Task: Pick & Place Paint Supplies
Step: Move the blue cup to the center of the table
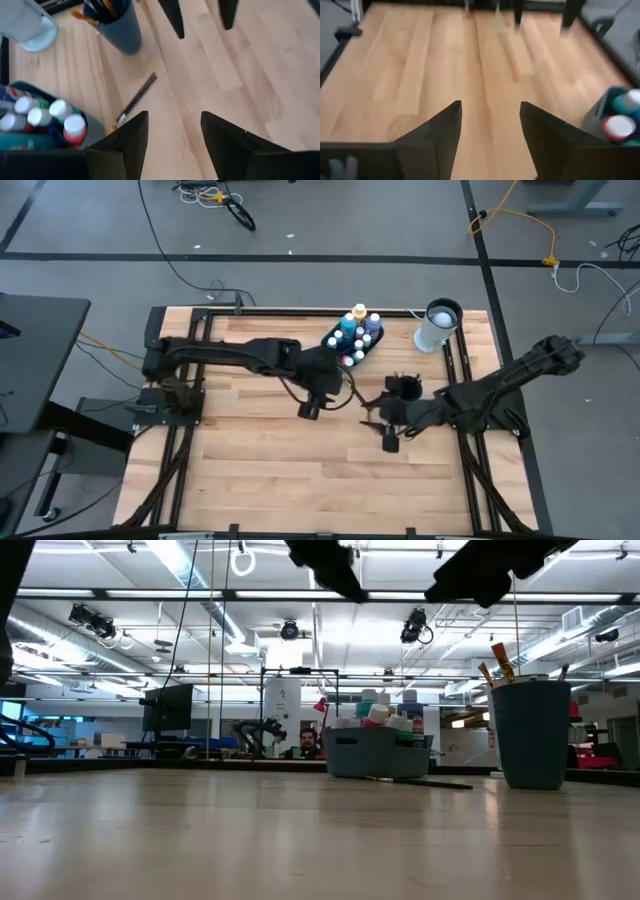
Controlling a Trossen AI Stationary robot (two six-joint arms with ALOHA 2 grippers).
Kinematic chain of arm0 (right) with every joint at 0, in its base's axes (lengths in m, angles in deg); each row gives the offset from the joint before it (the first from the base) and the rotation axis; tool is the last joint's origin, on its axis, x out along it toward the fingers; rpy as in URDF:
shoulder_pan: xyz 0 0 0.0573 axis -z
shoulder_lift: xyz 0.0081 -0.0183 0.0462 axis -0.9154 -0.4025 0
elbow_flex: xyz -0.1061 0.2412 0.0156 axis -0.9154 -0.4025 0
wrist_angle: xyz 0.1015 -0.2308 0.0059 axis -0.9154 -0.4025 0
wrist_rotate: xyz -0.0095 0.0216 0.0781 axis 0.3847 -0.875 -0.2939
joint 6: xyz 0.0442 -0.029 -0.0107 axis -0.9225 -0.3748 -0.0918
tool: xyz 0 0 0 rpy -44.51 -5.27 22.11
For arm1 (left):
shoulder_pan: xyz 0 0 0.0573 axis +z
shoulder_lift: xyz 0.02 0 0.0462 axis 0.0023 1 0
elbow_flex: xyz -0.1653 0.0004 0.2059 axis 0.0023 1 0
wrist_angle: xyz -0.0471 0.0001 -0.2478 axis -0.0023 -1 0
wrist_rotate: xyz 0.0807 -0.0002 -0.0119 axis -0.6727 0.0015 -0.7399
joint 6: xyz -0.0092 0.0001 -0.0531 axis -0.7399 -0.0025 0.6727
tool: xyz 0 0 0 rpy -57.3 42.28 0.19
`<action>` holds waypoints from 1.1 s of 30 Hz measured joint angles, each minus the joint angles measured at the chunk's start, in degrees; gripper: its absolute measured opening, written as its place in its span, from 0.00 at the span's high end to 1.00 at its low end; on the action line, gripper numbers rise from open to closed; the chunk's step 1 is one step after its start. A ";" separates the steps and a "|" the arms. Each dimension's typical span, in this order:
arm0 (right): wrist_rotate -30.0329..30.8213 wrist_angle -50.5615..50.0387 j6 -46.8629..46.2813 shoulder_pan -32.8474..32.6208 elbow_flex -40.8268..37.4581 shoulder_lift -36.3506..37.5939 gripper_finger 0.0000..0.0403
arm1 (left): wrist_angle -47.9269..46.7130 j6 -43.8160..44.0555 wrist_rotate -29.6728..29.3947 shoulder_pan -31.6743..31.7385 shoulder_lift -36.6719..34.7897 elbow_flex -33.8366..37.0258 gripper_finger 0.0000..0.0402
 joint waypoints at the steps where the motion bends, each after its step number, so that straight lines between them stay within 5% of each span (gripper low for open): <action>1: -0.05 -1.10 -1.41 -0.15 1.06 -1.47 0.49 | -1.06 0.00 0.06 -0.23 -0.85 0.00 0.52; 7: -4.83 -4.27 -8.86 -0.23 2.48 -7.96 0.49 | 3.07 0.46 -2.03 -0.54 -5.60 6.52 0.53; 17: -13.41 -2.72 -13.65 3.76 2.56 -16.80 0.49 | 22.90 5.52 -9.10 -0.30 -22.07 30.71 0.53; 27: -12.66 -4.64 -13.80 11.47 2.45 -20.39 0.49 | 41.89 6.36 -11.72 -0.43 -33.61 46.33 0.53; 33: -13.05 -4.23 -13.17 15.22 2.57 -21.64 0.49 | 42.93 6.69 -12.94 -0.41 -36.00 50.93 0.53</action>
